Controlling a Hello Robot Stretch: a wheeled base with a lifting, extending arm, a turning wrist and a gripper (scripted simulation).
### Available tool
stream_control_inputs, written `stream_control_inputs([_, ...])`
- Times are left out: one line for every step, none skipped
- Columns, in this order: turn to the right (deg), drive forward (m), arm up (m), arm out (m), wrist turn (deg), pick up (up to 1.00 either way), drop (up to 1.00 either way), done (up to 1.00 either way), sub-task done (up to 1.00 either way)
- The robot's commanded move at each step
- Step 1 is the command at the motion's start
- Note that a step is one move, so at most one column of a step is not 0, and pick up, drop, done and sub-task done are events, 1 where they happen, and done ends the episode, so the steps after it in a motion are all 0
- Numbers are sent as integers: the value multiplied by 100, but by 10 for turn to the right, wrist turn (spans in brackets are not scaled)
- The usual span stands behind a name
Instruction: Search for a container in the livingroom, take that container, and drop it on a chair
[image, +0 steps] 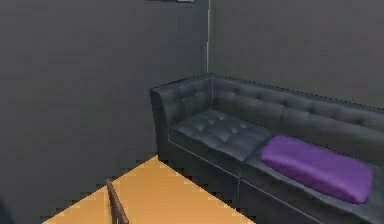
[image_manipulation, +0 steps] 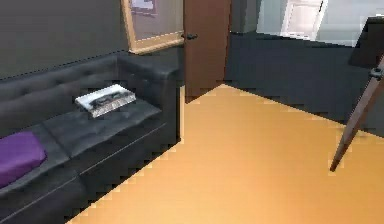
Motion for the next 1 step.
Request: stream_control_inputs([30,0,0,0,0,0,0,0,0])
